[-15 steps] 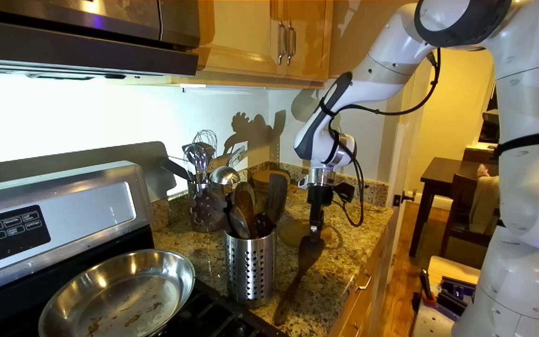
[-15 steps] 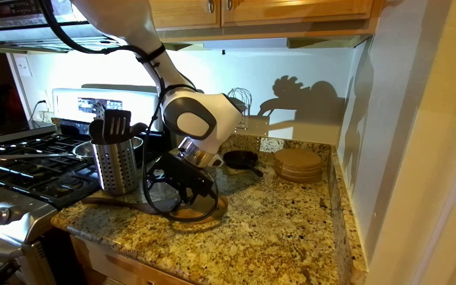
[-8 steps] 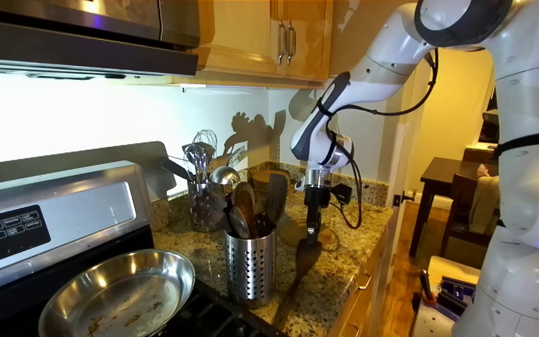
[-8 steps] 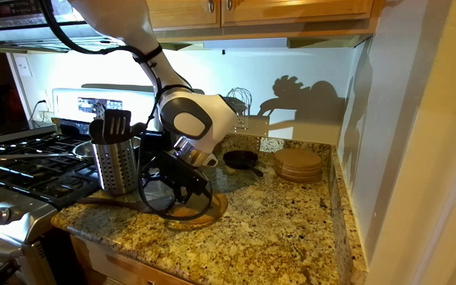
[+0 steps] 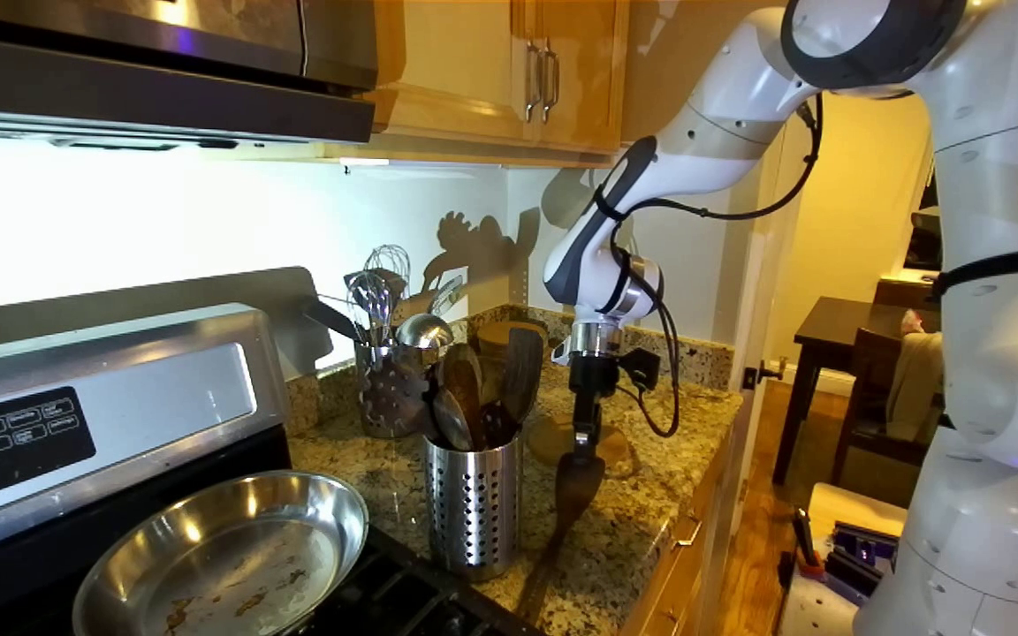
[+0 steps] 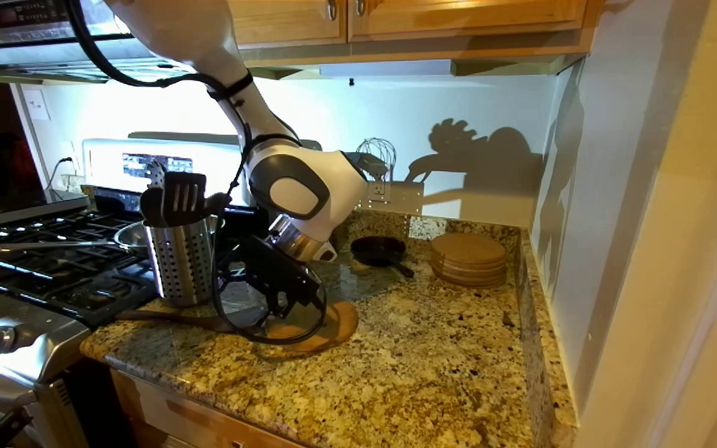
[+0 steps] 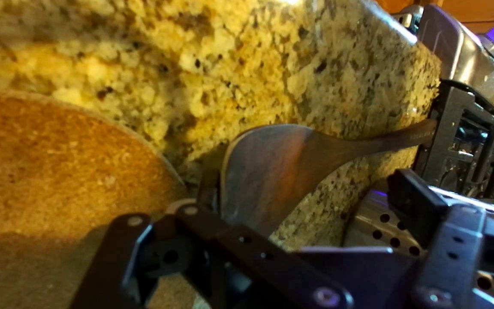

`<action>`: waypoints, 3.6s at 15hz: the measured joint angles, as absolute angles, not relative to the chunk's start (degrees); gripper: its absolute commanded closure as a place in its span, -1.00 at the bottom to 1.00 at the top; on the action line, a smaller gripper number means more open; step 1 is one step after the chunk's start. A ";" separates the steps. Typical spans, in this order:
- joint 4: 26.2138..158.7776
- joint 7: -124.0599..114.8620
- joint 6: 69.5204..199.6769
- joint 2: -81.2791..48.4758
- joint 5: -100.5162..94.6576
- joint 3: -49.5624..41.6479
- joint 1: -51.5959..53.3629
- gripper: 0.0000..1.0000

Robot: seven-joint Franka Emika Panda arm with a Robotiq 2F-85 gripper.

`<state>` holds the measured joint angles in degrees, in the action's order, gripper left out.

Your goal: Pick the spatula and put it in the utensil rack

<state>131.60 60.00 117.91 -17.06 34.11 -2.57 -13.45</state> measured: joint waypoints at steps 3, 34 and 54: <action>131.48 59.58 117.78 -17.15 34.49 -2.52 -13.45 -0.89; 129.11 67.74 105.55 -12.63 42.89 -8.72 -17.53 0.81; 129.51 63.95 111.27 14.76 28.16 -12.36 -15.70 0.82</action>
<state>129.51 63.95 111.27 14.76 28.16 -12.36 -15.70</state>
